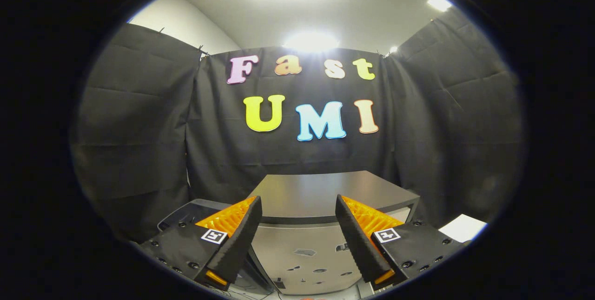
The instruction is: Put the clothes into the washing machine and then close the washing machine lid.
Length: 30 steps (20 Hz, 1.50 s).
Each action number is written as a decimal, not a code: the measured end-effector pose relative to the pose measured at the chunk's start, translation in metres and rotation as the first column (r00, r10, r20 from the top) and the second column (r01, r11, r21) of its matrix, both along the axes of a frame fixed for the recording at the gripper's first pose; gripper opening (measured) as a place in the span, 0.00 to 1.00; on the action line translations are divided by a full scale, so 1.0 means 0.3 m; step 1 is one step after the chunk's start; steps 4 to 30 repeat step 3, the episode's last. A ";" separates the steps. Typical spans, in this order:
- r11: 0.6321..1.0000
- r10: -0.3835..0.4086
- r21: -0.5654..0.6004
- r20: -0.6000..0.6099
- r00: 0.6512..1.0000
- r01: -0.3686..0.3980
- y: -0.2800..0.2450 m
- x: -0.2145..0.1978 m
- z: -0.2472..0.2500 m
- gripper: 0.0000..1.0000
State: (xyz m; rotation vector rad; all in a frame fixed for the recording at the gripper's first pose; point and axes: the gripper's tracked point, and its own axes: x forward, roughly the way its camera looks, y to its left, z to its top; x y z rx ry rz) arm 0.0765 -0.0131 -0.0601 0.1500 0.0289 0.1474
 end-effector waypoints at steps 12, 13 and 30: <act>1.000 0.004 0.010 -0.007 1.000 -0.004 -0.009 -0.012 -0.019 0.98; 1.000 0.004 0.010 -0.007 1.000 -0.004 -0.009 -0.012 -0.019 0.98; 1.000 0.004 0.010 -0.007 1.000 -0.004 -0.009 -0.012 -0.019 0.98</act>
